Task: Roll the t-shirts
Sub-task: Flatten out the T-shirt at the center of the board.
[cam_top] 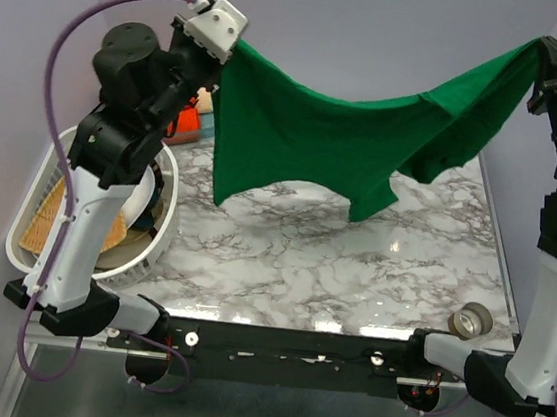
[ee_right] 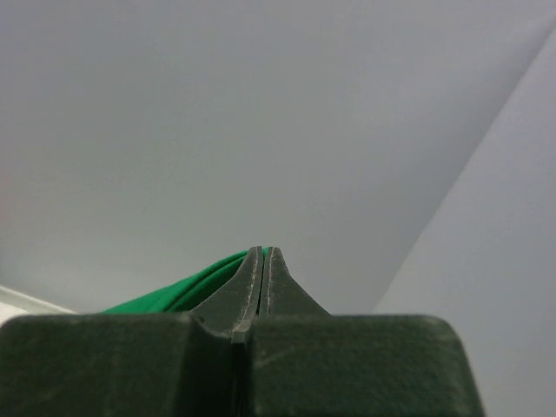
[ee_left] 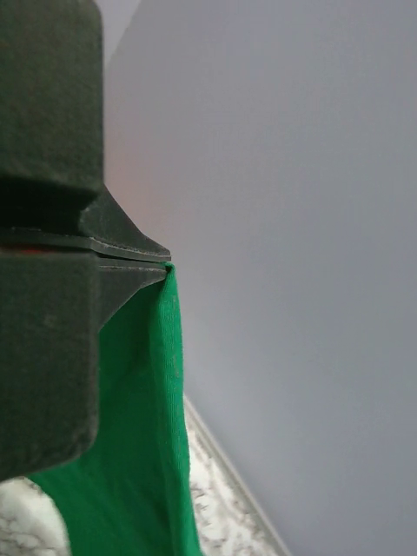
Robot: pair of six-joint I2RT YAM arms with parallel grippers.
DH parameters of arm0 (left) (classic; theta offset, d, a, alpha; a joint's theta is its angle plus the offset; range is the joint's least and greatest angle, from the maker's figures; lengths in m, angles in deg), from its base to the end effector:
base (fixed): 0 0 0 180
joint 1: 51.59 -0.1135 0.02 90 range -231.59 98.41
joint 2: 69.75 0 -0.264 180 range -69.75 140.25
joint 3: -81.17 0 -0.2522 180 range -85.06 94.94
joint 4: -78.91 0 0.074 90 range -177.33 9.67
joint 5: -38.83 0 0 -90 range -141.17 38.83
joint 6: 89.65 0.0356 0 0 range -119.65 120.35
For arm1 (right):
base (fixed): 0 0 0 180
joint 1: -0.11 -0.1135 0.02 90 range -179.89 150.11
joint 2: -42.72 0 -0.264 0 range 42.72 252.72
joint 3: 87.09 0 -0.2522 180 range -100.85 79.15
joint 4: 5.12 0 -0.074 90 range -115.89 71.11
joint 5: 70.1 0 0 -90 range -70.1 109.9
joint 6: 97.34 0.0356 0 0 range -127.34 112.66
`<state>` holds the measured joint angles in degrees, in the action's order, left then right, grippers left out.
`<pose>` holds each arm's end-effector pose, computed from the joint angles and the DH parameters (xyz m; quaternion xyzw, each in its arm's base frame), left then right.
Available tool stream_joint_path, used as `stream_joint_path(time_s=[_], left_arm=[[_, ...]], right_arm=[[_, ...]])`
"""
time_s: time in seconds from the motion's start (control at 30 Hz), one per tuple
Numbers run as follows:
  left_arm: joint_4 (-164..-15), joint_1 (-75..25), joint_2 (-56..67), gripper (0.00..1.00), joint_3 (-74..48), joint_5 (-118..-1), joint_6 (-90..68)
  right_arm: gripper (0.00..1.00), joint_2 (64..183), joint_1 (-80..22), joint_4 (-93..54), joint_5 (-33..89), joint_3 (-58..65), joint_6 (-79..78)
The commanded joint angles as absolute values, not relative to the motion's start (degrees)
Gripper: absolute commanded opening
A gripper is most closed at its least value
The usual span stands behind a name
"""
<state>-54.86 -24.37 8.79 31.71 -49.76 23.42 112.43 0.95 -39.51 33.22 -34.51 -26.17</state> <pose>0.2066 -0.1053 0.5820 0.2767 0.6109 -0.0186 0.7416 0.1630 0.0058 0.6173 -0.1810 0.5240 -0.0789 0.8285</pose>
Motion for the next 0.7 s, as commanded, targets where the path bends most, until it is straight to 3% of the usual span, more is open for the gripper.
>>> stream_joint_path(time_s=[0.0, 0.23, 0.67], left_arm=[[-59.37, -24.35, 3.92, 0.0, 33.5, -46.6, 23.81], [-60.53, -24.35, 0.73, 0.0, 33.32, -47.3, 25.83], [-59.91, -24.87, -0.84, 0.0, 32.01, -49.41, 23.99]], right_arm=[[0.0, 106.63, 1.08, -40.86, 29.31, -35.11, -29.31], [0.0, 100.82, 1.16, -40.51, 28.07, -32.3, -29.48], [0.0, 100.55, 1.08, -40.15, 27.63, -33.08, -29.92]])
